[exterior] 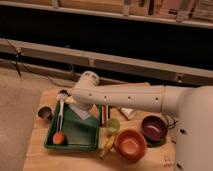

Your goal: Place apple in table surface

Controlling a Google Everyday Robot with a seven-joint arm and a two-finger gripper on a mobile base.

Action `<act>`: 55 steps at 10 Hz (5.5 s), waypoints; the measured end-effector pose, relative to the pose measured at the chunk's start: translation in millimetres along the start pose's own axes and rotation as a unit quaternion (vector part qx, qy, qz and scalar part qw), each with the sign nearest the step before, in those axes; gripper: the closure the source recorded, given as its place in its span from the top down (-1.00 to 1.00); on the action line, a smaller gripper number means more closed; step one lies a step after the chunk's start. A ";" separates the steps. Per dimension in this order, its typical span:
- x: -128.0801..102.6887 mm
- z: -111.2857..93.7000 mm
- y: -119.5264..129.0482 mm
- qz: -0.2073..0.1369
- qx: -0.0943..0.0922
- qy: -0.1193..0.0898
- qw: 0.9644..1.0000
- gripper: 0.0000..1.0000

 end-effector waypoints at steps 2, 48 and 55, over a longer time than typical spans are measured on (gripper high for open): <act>2.1 9.2 -1.2 -0.004 0.000 0.003 1.000 1.00; -126.3 54.7 -55.0 -0.121 0.008 -0.067 0.990 0.60; -164.9 42.9 -42.0 -0.086 -0.053 -0.096 0.990 0.60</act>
